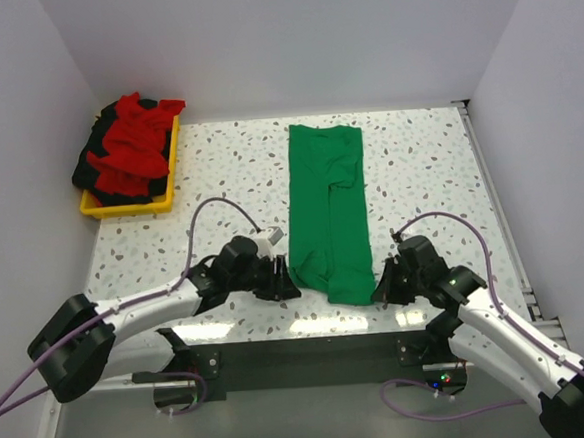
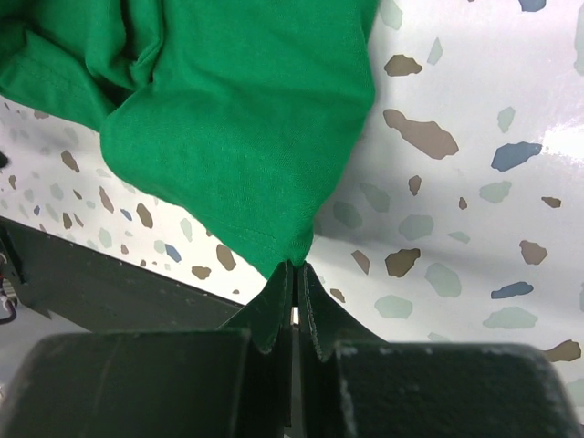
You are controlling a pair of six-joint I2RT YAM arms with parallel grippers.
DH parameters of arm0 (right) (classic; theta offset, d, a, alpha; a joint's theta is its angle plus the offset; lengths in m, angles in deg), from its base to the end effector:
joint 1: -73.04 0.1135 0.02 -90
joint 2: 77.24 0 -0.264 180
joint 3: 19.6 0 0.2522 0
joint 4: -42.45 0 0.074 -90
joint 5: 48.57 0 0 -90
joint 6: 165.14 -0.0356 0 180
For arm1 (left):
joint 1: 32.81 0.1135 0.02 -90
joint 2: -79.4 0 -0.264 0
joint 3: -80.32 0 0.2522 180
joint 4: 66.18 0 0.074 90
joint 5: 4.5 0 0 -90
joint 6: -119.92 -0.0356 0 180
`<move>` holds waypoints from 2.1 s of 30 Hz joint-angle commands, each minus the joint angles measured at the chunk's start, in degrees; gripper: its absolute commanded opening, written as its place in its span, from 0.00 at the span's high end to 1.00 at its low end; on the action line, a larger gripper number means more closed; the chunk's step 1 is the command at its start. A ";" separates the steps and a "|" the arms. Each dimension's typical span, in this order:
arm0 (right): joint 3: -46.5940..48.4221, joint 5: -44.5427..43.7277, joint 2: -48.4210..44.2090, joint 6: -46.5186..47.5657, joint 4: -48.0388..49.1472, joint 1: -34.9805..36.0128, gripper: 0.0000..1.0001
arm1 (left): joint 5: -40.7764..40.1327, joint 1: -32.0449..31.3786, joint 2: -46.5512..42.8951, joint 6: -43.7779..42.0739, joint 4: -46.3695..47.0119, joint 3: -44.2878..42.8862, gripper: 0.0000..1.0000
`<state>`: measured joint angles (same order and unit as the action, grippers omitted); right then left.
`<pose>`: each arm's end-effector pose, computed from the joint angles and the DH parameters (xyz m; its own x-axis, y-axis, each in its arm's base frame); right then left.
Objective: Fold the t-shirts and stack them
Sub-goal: Fold the tshirt
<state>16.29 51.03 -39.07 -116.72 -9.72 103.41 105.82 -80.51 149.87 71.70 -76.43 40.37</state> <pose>0.1073 0.0698 0.1779 -0.9114 0.2243 -0.3449 0.0304 0.8727 0.4874 0.1459 -0.1787 0.1641 -0.9078 0.0693 -0.4137 0.3564 0.6474 -0.6737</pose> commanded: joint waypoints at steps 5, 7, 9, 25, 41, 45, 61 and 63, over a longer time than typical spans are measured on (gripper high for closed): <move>-0.16 -0.73 0.41 -0.52 0.36 0.04 1.00 | -16.35 -0.02 -1.77 -0.46 -11.84 -10.34 0.49; -0.33 -1.17 0.67 -0.52 0.53 0.13 1.00 | -18.02 -0.11 1.57 -1.78 -12.56 -12.55 0.49; -0.51 -1.26 1.02 -0.52 1.06 0.04 1.00 | -19.25 -0.11 3.95 -3.54 -12.91 -15.19 0.49; -0.25 -1.34 2.96 -0.78 3.26 0.04 1.00 | -25.06 -3.88 14.25 -9.26 -17.66 -24.78 0.51; -0.16 -1.17 3.05 -0.96 3.52 0.04 1.00 | -35.68 -10.39 19.43 -9.09 -23.10 -29.08 0.63; 0.02 -1.17 2.87 -0.96 3.08 0.04 1.00 | -37.01 -11.97 19.70 -8.65 -24.16 -29.61 0.81; -0.24 -2.14 -1.43 -2.19 -2.72 0.13 1.00 | -36.75 -21.02 8.89 0.14 -25.49 -18.91 0.97; -0.51 -2.05 -2.31 -2.63 -3.68 0.13 1.00 | -36.23 -22.51 7.23 0.76 -24.69 -17.41 0.96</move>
<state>16.14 49.90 -40.07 -118.03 -10.92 103.41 69.89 -101.23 160.21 69.73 -102.03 20.89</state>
